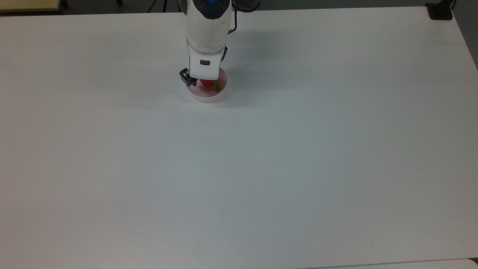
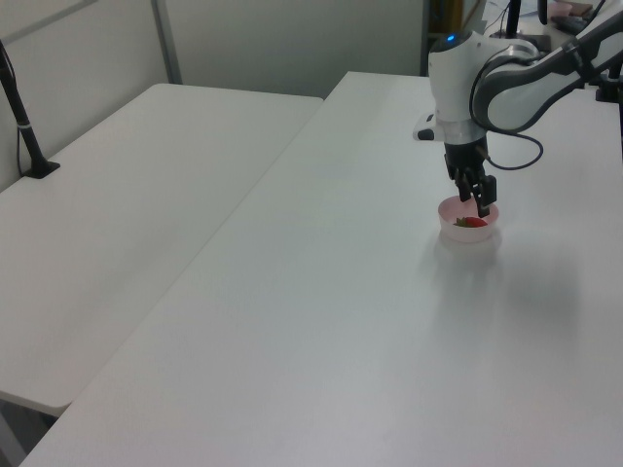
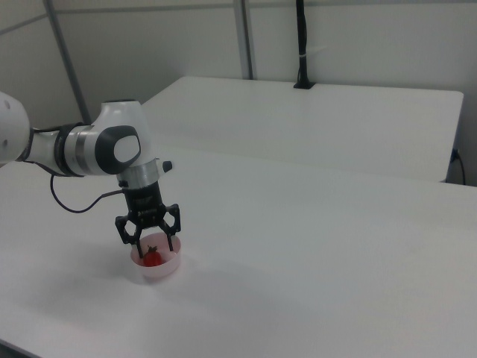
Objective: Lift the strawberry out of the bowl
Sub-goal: 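Close the gripper on the red strawberry inside the bowl, then lift the strawberry out of the bowl and carry it away sideways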
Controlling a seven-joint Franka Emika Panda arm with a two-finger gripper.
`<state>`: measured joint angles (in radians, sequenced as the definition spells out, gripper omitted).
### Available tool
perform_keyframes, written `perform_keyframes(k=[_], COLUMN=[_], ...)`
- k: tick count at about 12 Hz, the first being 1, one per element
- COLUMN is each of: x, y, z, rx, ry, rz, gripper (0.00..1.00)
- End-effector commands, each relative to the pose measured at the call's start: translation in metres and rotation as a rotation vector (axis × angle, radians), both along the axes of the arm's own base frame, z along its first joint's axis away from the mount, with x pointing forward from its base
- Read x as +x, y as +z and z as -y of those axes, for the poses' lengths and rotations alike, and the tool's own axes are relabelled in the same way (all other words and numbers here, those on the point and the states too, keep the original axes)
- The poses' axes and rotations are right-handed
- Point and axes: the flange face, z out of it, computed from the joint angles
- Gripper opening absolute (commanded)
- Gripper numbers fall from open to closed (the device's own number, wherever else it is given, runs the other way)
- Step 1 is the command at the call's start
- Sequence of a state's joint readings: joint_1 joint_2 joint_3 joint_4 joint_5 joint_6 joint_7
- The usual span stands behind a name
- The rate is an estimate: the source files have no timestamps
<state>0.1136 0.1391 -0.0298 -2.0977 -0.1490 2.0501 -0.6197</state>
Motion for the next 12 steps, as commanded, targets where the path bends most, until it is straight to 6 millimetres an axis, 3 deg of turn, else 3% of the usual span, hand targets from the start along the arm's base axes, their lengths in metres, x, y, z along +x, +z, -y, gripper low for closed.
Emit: perform_keyframes(k=[1,3,4,6,7,12], x=[-0.006,-0.004,-0.004,-0.002,-0.002,0.011], y=[-0.021,-0.031,-0.032,-0.026,-0.02,0.039], z=[-0.014,-0.02,-0.02,-0.018,-0.017,-0.002], rx=[-0.012,-0.022,-0.023,-0.023,-0.023,-0.022], ry=[-0.009,-0.004,-0.005,-0.009,-0.014,-0.085], rz=[0.035,0.036,0.036,0.042,0.047,0.026], gripper=[0.7,0.7,0.64,0.37,0.29,0.25])
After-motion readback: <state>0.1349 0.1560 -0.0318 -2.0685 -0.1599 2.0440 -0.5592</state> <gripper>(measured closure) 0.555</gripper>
